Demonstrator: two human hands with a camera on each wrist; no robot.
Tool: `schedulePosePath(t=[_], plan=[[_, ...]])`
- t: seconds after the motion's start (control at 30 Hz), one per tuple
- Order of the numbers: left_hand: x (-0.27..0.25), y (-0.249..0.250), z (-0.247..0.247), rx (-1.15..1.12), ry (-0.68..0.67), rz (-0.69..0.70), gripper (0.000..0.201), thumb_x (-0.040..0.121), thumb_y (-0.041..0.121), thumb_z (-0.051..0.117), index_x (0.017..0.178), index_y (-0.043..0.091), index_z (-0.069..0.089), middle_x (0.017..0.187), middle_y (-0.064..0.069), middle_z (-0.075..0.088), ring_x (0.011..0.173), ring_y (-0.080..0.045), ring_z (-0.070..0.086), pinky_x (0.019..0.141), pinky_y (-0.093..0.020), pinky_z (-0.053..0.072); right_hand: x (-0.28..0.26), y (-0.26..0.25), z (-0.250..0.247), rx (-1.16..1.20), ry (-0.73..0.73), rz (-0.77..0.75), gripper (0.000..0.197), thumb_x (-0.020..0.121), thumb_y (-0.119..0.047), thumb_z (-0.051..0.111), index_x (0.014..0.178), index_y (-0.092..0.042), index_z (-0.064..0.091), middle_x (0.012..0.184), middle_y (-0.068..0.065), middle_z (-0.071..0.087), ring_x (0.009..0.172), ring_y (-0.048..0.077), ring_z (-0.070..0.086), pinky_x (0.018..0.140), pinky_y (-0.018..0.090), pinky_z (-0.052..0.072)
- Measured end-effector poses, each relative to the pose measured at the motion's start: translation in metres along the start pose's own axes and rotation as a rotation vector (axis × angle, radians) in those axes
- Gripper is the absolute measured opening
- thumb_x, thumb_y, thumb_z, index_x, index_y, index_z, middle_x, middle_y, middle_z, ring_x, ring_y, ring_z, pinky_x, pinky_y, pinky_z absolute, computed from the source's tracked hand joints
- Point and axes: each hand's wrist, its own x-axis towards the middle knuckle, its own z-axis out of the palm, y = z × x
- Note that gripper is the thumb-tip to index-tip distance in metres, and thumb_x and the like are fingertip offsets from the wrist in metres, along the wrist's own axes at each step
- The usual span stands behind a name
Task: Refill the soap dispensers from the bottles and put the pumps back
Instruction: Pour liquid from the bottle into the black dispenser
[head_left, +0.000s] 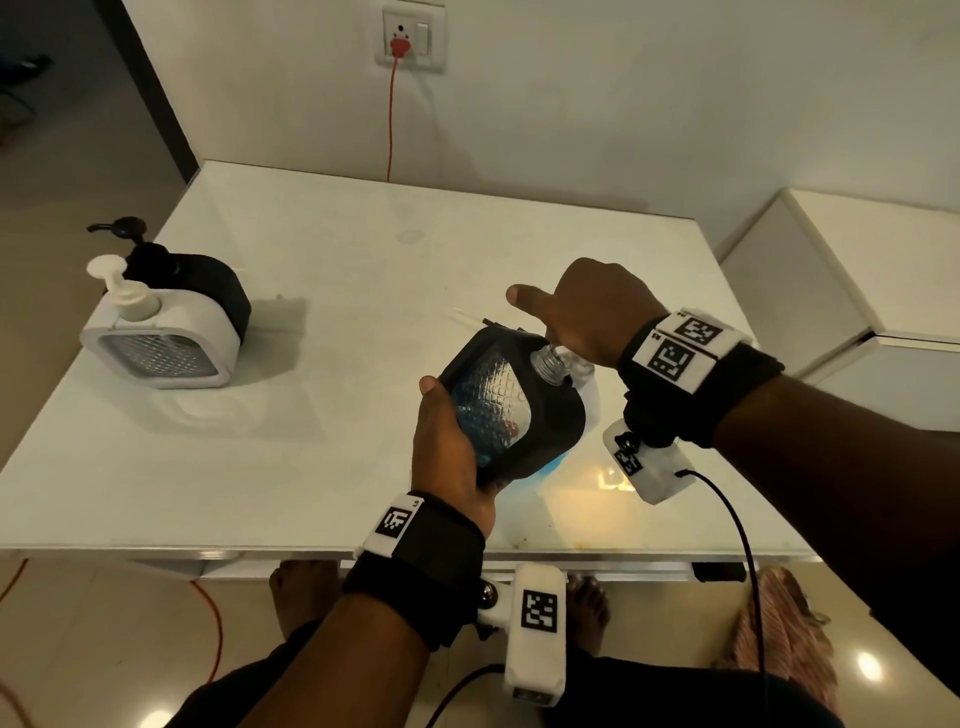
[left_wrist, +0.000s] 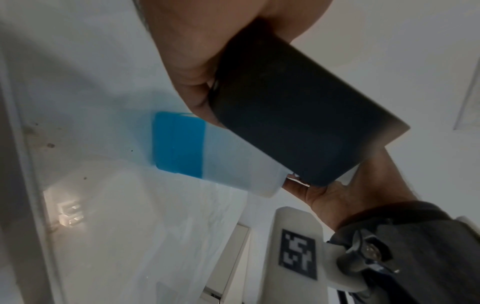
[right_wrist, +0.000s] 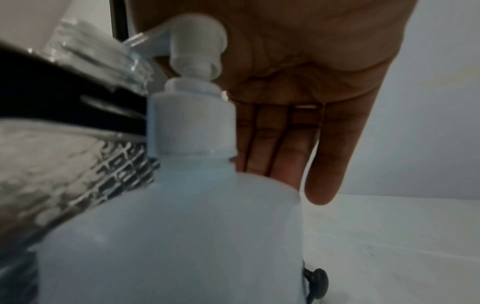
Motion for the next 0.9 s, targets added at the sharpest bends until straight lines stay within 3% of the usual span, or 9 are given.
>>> schedulePosePath(t=[0.13, 0.23, 0.3, 0.5, 0.63, 0.8, 0.9], plan=[[0.0001, -0.0009, -0.0005, -0.006, 0.014, -0.002, 0.060, 0.104, 0.070, 0.028, 0.139, 0.034, 0.061, 0.132, -0.009, 0.069, 0.117, -0.034, 0.068, 0.072, -0.038, 0.062, -0.0023, -0.0026, -0.0022, -0.020, -0.011, 0.000, 0.069, 0.090, -0.074, 0.046, 0.063, -0.012, 0.056, 0.066, 0.005, 0.061, 0.073, 0.026, 0.063, 0.077, 0.039, 0.051], [-0.0005, -0.0003, -0.0008, -0.011, 0.013, 0.002, 0.061, 0.104, 0.070, 0.028, 0.139, 0.033, 0.061, 0.132, -0.009, 0.069, 0.118, -0.034, 0.068, 0.073, -0.039, 0.062, -0.0007, -0.0028, -0.0074, 0.027, -0.069, -0.017, 0.091, 0.086, -0.085, 0.033, 0.073, -0.004, 0.071, 0.072, 0.007, 0.072, 0.075, 0.024, 0.068, 0.084, 0.041, 0.052], [-0.0009, 0.0002, -0.0008, -0.016, 0.013, 0.005, 0.060, 0.104, 0.070, 0.028, 0.138, 0.034, 0.062, 0.132, -0.009, 0.070, 0.117, -0.034, 0.068, 0.076, -0.040, 0.062, 0.0001, -0.0028, -0.0079, 0.037, -0.074, -0.024, 0.098, 0.084, -0.088, 0.027, 0.077, -0.002, 0.073, 0.074, 0.008, 0.074, 0.076, 0.024, 0.069, 0.088, 0.042, 0.052], [-0.0013, 0.0003, 0.0002, -0.021, 0.010, 0.003, 0.060, 0.104, 0.070, 0.027, 0.136, 0.034, 0.064, 0.129, -0.007, 0.071, 0.115, -0.032, 0.069, 0.065, -0.036, 0.063, 0.0008, 0.0008, -0.0005, 0.001, 0.004, -0.004, 0.080, 0.087, -0.083, 0.036, 0.070, -0.012, 0.066, 0.079, 0.004, 0.072, 0.079, 0.026, 0.067, 0.090, 0.047, 0.052], [-0.0003, -0.0002, -0.0004, -0.016, 0.015, -0.001, 0.059, 0.104, 0.070, 0.027, 0.134, 0.035, 0.064, 0.130, -0.008, 0.071, 0.115, -0.033, 0.069, 0.074, -0.040, 0.063, -0.0006, 0.0004, 0.0008, -0.007, 0.012, -0.001, 0.081, 0.085, -0.085, 0.036, 0.068, -0.010, 0.063, 0.078, 0.006, 0.071, 0.078, 0.027, 0.066, 0.087, 0.046, 0.053], [-0.0015, 0.0001, 0.0004, -0.010, 0.011, -0.004, 0.060, 0.105, 0.070, 0.027, 0.136, 0.034, 0.063, 0.130, -0.009, 0.070, 0.115, -0.033, 0.068, 0.082, -0.042, 0.062, 0.0030, 0.0017, -0.0040, 0.076, -0.075, -0.022, 0.114, 0.071, -0.098, 0.024, 0.087, 0.004, 0.073, 0.083, 0.013, 0.076, 0.082, 0.027, 0.071, 0.088, 0.044, 0.051], [-0.0005, -0.0003, 0.0004, -0.010, 0.027, -0.004, 0.061, 0.104, 0.071, 0.028, 0.138, 0.034, 0.062, 0.132, -0.009, 0.069, 0.117, -0.034, 0.068, 0.082, -0.043, 0.062, 0.0029, 0.0019, -0.0029, 0.068, -0.071, -0.031, 0.104, 0.080, -0.091, 0.030, 0.086, 0.004, 0.073, 0.083, 0.015, 0.075, 0.081, 0.027, 0.070, 0.087, 0.044, 0.051]])
